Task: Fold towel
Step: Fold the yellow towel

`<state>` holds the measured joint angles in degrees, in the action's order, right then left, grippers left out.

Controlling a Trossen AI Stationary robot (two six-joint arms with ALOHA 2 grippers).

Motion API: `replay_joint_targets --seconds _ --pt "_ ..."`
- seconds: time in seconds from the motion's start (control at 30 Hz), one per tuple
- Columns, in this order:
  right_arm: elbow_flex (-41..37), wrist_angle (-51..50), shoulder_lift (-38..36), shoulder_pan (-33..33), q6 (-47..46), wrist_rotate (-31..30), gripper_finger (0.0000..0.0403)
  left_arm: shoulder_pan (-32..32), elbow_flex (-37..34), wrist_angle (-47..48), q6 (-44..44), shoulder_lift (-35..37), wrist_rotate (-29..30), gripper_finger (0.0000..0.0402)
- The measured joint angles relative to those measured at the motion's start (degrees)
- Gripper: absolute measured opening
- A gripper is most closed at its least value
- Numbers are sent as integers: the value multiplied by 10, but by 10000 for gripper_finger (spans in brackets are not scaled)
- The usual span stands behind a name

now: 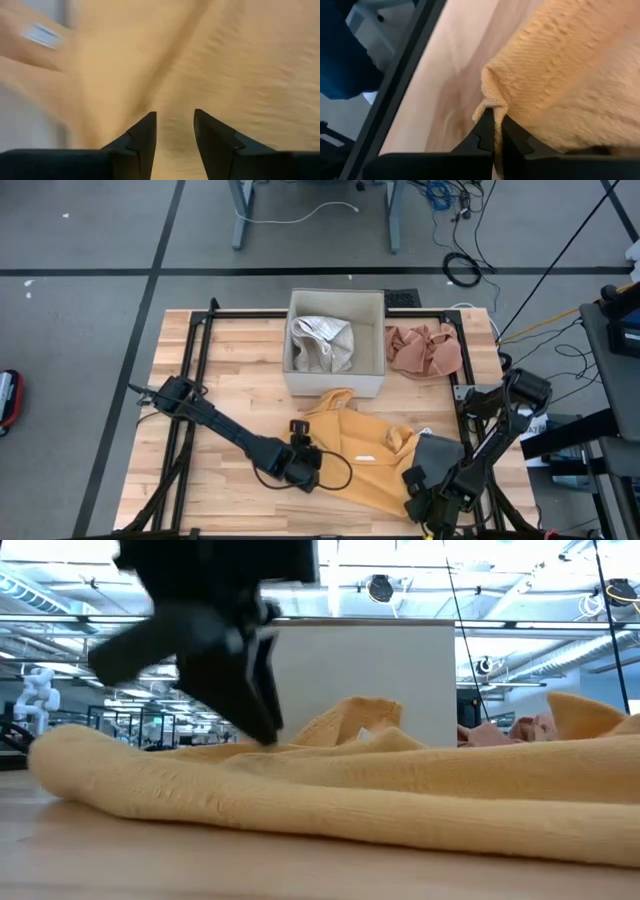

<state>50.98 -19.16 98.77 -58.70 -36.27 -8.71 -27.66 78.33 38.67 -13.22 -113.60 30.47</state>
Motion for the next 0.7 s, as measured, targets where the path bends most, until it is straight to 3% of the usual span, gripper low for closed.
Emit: replay_joint_targets --seconds 0.33,0.53,0.7 --pt "0 -25 -8 -7 -20 3 2 -58 54 134 -34 1 29 138" --pt "0 -24 -8 -7 -20 3 2 -105 72 150 -79 2 27 139" --pt "0 -24 -8 -7 -19 2 2 -143 71 150 -107 2 18 171"
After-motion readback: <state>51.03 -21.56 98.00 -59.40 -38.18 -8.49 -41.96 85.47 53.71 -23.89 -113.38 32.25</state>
